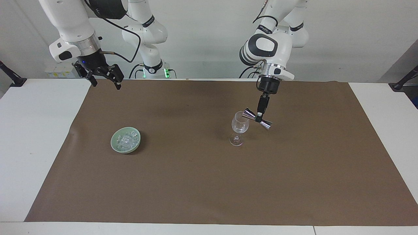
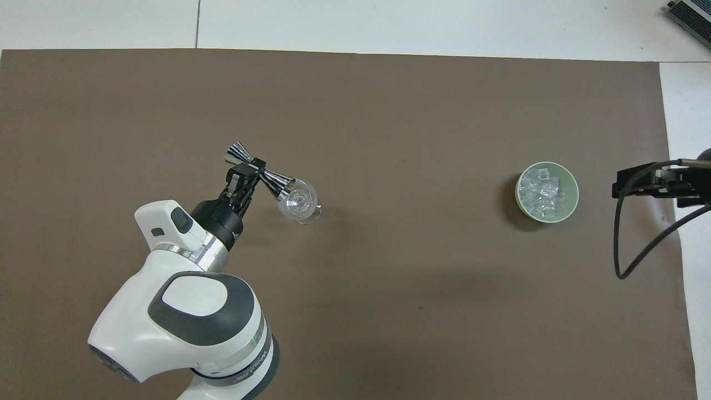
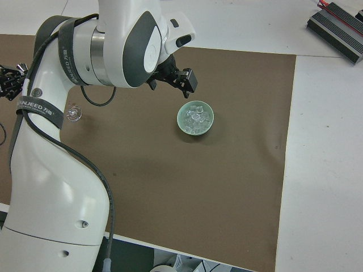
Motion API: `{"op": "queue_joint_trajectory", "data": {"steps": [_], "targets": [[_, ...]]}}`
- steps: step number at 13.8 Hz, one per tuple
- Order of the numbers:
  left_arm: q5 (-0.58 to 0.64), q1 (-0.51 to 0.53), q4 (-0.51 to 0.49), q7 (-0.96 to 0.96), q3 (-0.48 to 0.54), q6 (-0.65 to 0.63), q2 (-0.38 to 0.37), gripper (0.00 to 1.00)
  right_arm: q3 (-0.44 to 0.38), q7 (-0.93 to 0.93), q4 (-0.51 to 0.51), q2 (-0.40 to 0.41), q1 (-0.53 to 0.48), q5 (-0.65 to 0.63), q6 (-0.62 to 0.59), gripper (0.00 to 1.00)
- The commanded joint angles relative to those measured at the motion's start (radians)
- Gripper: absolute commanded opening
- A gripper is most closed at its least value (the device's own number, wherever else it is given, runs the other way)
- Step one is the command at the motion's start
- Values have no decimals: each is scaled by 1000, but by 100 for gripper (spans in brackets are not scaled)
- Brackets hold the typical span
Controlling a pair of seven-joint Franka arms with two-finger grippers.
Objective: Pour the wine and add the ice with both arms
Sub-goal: 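Tilt the jigger over the clear wine glass with the left gripper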
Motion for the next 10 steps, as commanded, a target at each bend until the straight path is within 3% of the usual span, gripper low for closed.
{"op": "queue_joint_trajectory", "data": {"steps": [1, 10], "targets": [[14, -20, 25, 43, 9, 36, 20, 0, 4, -30, -20, -19, -7, 8, -5, 100], [14, -20, 25, 63, 4, 47, 20, 0, 4, -30, -20, -19, -7, 8, -5, 100]]}}
